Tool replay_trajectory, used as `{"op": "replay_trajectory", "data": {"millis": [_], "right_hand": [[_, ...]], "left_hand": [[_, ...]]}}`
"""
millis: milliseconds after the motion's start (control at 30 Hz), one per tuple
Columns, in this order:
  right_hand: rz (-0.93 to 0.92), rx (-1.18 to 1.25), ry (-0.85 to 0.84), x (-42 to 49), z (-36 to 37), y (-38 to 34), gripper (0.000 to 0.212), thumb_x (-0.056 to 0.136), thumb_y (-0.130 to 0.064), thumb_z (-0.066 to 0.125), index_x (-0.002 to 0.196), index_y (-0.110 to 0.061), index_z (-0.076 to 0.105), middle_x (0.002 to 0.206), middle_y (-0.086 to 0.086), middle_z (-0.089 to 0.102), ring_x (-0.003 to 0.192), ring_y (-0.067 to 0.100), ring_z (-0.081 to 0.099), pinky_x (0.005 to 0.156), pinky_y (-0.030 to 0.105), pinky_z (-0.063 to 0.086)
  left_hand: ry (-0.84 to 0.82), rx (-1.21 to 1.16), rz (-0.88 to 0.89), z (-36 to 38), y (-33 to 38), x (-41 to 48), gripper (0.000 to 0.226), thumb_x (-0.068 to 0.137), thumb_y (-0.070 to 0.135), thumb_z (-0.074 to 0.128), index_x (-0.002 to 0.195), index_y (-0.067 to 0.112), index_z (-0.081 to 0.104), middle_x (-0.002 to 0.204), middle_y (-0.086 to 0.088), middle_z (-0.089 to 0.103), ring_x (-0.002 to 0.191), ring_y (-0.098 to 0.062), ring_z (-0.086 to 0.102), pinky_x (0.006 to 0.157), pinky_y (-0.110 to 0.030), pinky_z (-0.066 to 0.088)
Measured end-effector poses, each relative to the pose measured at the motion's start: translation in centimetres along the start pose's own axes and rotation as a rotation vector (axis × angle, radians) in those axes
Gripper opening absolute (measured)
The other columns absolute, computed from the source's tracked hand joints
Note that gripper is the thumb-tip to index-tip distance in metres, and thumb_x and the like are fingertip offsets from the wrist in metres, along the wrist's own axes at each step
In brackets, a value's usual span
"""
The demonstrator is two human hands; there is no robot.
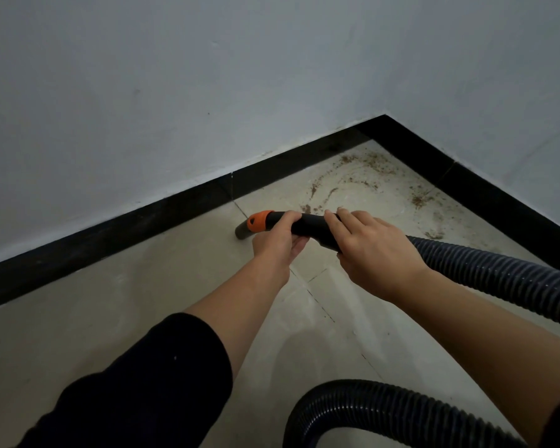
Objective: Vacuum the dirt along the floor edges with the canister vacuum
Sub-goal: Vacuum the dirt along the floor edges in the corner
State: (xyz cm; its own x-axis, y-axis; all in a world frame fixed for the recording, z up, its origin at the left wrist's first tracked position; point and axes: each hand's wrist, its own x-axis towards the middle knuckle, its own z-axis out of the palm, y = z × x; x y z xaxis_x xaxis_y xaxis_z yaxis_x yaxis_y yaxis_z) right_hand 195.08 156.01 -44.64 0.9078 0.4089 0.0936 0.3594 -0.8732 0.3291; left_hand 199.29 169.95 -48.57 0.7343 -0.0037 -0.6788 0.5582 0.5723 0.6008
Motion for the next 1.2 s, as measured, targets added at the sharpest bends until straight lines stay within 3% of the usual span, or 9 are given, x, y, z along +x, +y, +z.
{"op": "replay_trajectory", "data": {"millis": [433,1200], "right_hand": [[-0.020,0.012,0.042,-0.2,-0.2,-0.2,0.072,0.060,-0.010,0.085,0.125,0.004,0.058,0.108,0.020,0.066,0.085,0.033,0.065,0.068,0.039,0.056],[0.076,-0.053,-0.040,4.0,1.4,0.5,0.070,0.071,-0.012,0.079,0.133,0.003,0.051,0.118,0.021,0.062,0.095,0.032,0.064,0.080,0.039,0.054]], "left_hand": [[0.000,-0.007,-0.004,-0.3,0.2,-0.9,0.022,0.084,0.015,0.073,0.090,0.008,0.054,0.095,-0.014,0.071,0.082,-0.019,0.070,0.088,-0.029,0.057],[-0.054,-0.072,0.044,2.2,1.9,4.4,0.034,0.087,0.017,0.072,0.114,0.004,0.057,0.096,-0.014,0.070,0.081,-0.013,0.068,0.072,-0.020,0.057]]}}
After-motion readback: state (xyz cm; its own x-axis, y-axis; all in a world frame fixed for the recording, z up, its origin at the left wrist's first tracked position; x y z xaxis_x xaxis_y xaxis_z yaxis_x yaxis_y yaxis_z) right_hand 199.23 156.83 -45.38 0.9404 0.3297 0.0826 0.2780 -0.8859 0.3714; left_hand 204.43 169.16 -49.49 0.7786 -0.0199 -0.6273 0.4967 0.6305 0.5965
